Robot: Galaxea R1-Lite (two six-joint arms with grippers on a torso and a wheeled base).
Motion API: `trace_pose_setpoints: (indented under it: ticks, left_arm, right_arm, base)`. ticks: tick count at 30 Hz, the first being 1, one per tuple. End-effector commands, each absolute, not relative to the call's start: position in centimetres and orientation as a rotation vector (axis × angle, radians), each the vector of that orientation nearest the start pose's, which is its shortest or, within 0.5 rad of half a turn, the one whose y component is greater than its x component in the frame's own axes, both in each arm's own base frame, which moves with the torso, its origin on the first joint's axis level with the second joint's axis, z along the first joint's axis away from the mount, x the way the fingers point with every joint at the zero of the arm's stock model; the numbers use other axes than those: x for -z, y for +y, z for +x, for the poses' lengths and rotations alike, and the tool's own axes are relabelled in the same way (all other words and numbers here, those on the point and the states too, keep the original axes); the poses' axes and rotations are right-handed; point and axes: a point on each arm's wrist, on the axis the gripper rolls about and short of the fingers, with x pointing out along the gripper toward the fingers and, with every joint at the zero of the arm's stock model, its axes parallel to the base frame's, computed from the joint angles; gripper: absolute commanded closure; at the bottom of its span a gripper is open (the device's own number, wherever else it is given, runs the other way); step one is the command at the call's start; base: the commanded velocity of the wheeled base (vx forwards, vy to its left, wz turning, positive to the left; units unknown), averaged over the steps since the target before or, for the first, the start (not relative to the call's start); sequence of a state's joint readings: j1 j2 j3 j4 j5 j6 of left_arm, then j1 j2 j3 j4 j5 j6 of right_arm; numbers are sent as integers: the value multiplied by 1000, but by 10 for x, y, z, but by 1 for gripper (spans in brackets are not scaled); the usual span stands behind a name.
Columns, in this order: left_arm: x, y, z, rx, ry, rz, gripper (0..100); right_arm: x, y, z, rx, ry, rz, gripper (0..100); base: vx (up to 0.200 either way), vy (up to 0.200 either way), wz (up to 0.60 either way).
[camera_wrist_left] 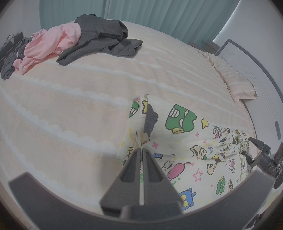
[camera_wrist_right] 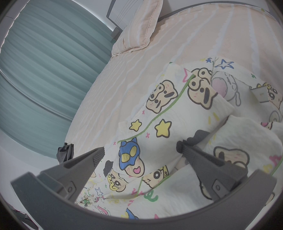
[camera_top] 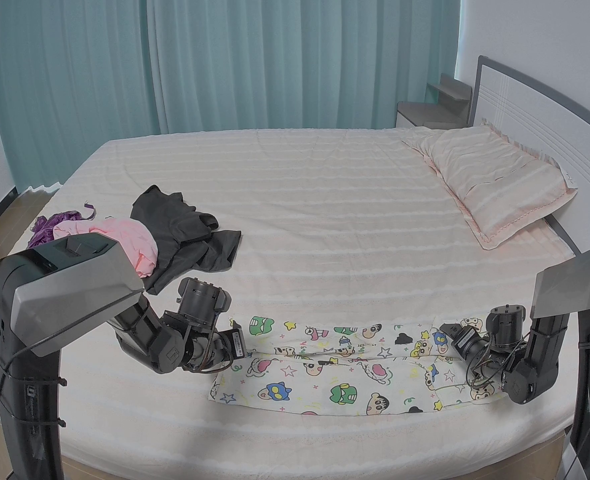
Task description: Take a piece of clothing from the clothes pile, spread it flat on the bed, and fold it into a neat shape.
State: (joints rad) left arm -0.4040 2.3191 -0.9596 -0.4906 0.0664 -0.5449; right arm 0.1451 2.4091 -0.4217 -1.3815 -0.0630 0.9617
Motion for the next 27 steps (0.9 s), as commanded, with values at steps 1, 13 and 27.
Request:
trace_pose_setpoints:
  ticks: [1, 13, 27]
  left_arm:
    - [14, -144, 351, 66, 906, -305, 100]
    - [-6, -136, 366, 57, 834, -341, 100]
    - [7, -137, 357, 37, 953, -288, 0]
  right_arm:
    - [48, 43, 303, 214, 589, 868, 0]
    - [48, 43, 303, 216, 588, 870, 0]
    - [48, 42, 302, 216, 588, 870, 0]
  base:
    - [0, 0, 0]
    - [0, 0, 0]
    - [0, 0, 0]
